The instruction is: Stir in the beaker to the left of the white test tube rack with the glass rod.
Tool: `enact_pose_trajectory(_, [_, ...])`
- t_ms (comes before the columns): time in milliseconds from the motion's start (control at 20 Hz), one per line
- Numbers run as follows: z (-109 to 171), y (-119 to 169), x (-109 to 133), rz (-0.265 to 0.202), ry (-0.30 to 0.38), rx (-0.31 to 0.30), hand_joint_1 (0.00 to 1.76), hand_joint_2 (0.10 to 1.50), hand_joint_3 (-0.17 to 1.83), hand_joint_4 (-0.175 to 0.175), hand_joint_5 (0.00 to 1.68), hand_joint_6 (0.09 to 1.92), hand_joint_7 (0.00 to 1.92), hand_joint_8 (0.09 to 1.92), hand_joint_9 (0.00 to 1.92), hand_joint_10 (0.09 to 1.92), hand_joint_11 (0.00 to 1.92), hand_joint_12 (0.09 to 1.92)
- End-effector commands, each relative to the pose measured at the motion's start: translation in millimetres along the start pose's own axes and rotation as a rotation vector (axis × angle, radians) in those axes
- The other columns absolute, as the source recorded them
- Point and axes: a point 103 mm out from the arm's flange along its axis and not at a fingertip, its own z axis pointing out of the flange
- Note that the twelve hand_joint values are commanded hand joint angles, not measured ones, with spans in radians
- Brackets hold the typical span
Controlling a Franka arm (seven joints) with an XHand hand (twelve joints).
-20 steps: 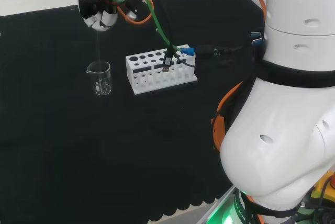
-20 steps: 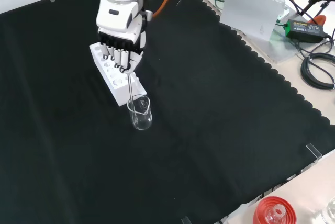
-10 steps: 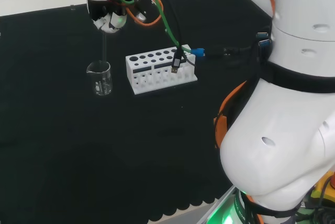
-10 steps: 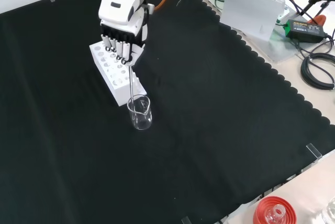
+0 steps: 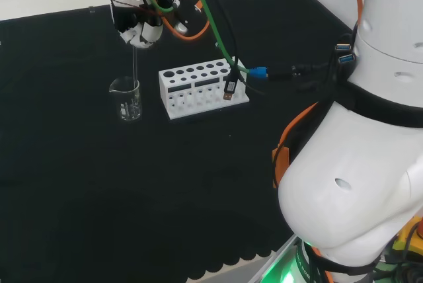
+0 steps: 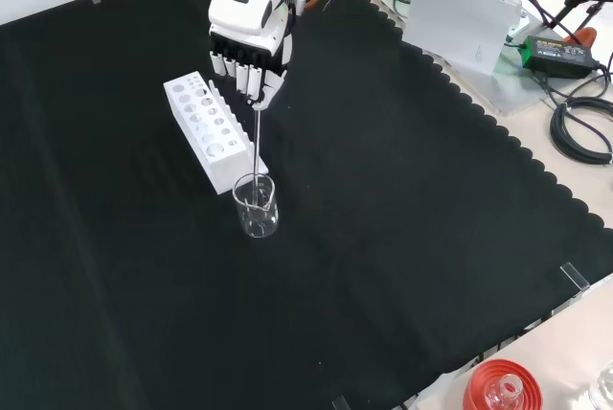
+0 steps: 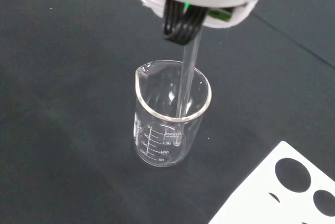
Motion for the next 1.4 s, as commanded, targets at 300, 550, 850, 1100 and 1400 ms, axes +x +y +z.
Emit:
enact_pose_trajectory(300, [0, 41, 10, -0.041, 0.016, 0.01, 1.33, 0.62, 0.75, -0.175, 1.2, 0.6, 1.34, 0.84, 1.71, 0.63, 1.61, 0.76])
enact_pose_trajectory(550, [-4, 46, 19, -0.049, 0.004, 0.012, 1.33, 0.62, 0.75, -0.175, 1.2, 0.6, 1.34, 0.84, 1.71, 0.63, 1.61, 0.76])
enact_pose_trajectory(850, [-2, 50, 14, -0.056, -0.007, 0.015, 1.33, 0.62, 0.75, -0.175, 1.2, 0.6, 1.34, 0.84, 1.71, 0.63, 1.61, 0.76])
enact_pose_trajectory(1100, [0, 51, -3, -0.053, -0.007, 0.005, 1.33, 0.62, 0.75, -0.175, 1.2, 0.6, 1.34, 0.84, 1.71, 0.64, 1.61, 0.76])
enact_pose_trajectory(1400, [3, 41, -18, -0.026, -0.005, 0.009, 1.33, 0.62, 0.75, -0.175, 1.2, 0.6, 1.34, 0.84, 1.71, 0.64, 1.61, 0.77])
